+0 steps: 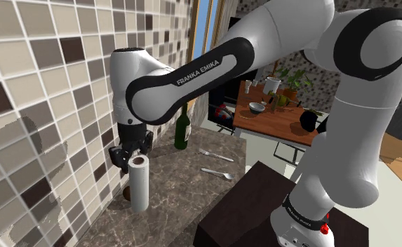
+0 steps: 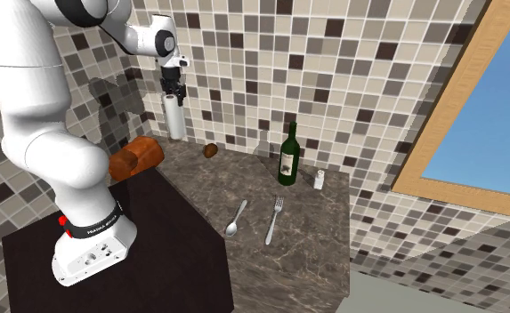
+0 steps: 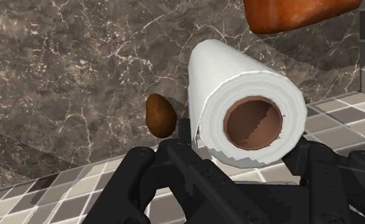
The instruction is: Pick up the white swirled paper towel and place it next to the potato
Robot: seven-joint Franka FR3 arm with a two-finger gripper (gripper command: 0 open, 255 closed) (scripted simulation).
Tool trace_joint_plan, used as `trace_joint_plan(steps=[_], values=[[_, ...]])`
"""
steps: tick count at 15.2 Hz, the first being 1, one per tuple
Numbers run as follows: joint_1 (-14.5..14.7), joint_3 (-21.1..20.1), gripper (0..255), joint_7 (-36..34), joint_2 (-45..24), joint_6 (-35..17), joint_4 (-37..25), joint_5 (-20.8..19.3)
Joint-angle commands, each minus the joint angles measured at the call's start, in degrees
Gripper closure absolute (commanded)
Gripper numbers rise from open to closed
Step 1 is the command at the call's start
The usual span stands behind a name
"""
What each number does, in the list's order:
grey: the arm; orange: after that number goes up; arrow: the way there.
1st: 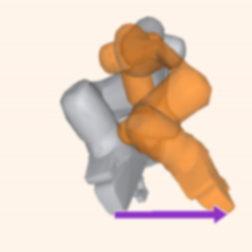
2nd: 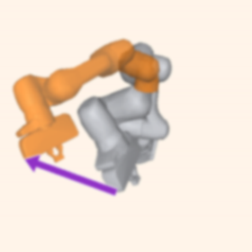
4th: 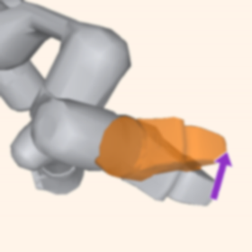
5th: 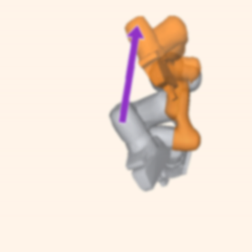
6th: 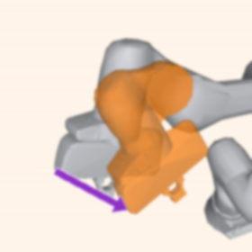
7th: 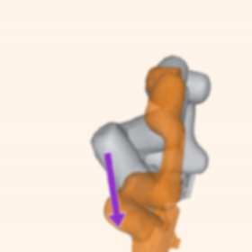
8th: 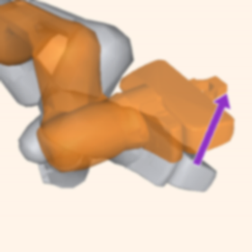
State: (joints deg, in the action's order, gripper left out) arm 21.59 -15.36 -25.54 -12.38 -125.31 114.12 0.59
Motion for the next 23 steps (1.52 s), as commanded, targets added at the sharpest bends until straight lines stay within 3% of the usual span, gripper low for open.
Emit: trace_joint_plan(steps=[1,23], values=[[0.1,0.0,255,-0.2,-0.7,-1.3,0.7,-0.2],[1.5,1.6,255,-1.8,-11.8,-15.6,4.0,-3.6]])
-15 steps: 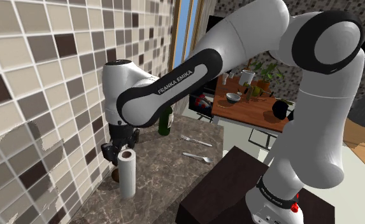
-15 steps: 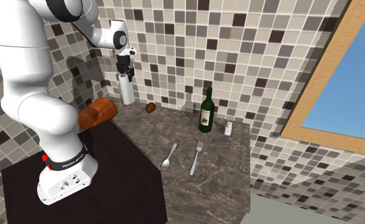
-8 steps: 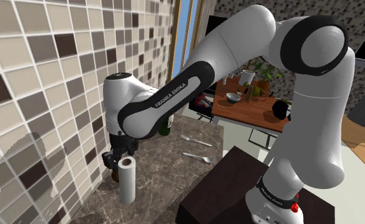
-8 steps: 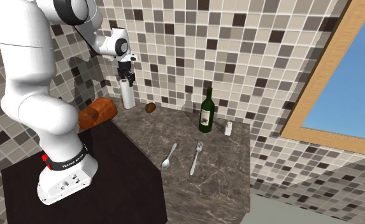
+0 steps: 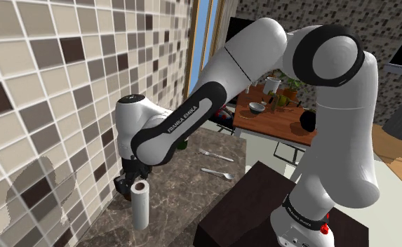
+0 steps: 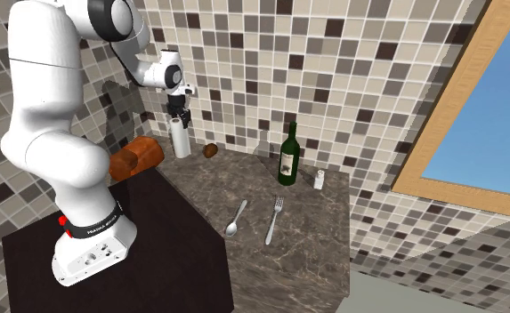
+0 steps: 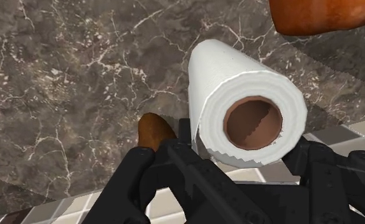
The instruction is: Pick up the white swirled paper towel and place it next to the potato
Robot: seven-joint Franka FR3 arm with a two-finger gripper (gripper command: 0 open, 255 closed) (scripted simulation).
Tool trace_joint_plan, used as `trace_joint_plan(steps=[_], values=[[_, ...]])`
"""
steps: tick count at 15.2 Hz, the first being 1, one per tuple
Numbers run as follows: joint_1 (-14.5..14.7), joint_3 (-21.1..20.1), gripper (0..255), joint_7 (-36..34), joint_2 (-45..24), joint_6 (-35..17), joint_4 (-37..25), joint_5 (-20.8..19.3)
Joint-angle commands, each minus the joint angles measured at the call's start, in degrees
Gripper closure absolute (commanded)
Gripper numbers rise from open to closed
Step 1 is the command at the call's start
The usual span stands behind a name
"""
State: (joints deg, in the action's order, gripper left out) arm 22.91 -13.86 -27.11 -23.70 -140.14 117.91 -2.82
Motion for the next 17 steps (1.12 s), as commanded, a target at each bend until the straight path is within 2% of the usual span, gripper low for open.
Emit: trace_joint_plan(steps=[1,5,13,14,17], values=[[0.2,0.2,255,-0.3,-1.1,-1.3,0.2,-0.3],[0.7,0.8,255,-0.7,-4.1,-4.2,0.1,-1.2],[0.7,0.8,255,-0.7,-4.1,-4.2,0.1,-1.2],[0.7,0.8,0,-0.7,-4.1,-4.2,0.1,-1.2],[0.7,0.8,0,-0.7,-4.1,-4.2,0.1,-1.2]])
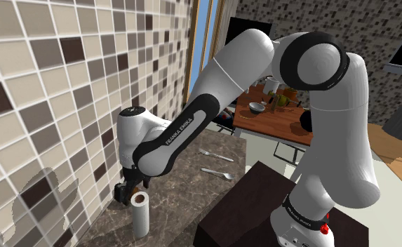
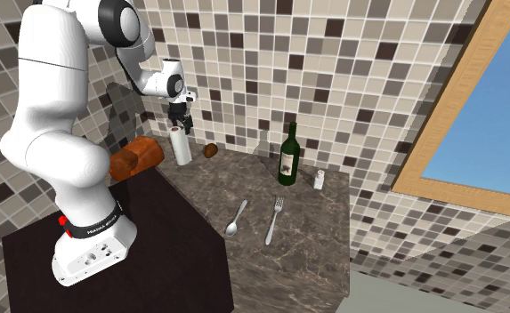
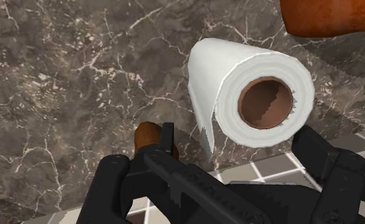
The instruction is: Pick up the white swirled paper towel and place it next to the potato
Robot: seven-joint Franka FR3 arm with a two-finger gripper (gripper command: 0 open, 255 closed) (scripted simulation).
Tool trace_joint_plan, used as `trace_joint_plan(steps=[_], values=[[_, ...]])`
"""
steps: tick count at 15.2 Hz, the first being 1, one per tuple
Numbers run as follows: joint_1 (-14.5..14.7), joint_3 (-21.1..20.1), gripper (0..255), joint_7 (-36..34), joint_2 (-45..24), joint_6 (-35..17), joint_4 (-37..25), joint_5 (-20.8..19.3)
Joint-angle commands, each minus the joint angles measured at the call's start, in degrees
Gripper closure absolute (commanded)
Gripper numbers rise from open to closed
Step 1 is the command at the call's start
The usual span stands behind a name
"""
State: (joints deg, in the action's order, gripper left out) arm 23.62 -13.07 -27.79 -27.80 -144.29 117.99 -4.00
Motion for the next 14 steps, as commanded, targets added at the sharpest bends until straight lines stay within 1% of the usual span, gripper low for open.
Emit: trace_joint_plan(steps=[1,2,6,14], values=[[0.0,0.0,0,0.0,0.0,0.0,0.0,0.0],[0.0,0.0,0,0.0,0.0,0.0,0.0,0.0],[-1.1,-1.1,0,1.1,5.6,5.7,-0.2,1.6],[-1.1,-1.1,0,1.1,5.6,5.7,-0.2,1.6]])
